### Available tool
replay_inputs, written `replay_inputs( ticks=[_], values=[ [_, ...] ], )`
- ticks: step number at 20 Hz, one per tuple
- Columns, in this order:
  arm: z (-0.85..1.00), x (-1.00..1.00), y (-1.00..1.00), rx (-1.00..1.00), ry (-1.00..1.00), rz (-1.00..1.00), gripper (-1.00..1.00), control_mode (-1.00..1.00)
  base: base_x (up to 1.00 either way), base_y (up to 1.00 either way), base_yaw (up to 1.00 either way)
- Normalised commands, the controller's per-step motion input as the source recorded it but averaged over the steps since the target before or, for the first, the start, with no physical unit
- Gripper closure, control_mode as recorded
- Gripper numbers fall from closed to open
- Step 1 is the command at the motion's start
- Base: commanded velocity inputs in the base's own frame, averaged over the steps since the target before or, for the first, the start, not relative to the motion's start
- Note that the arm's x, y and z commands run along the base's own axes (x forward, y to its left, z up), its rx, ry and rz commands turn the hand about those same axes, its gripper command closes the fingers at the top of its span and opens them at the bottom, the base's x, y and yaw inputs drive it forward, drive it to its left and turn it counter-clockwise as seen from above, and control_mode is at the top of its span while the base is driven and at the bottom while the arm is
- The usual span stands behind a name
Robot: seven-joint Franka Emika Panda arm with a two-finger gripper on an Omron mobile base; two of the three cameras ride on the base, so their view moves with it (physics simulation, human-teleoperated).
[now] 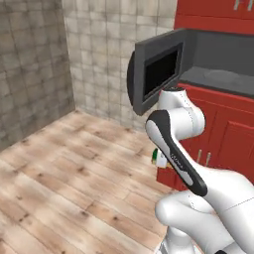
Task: Place the sponge inside the microwave to prepare for sanitizing.
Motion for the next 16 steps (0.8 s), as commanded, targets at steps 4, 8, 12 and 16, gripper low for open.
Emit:
replay_inputs(
  ticks=[4, 8, 12, 16],
  values=[
    [0.00, 0.00, 0.00, 0.00, 0.00, 0.00, 1.00, 1.00, 0.00, 0.07, -1.00],
    [0.00, 0.00, 0.00, 0.00, 0.00, 0.00, 1.00, 1.00, 0.00, 0.07, -1.00],
    [0.00, 0.00, 0.00, 0.00, 0.00, 0.00, 1.00, 1.00, 0.06, 0.13, -0.94],
    [0.00, 0.00, 0.00, 0.00, 0.00, 0.00, 1.00, 1.00, 0.08, 0.12, -0.33]
  ],
)
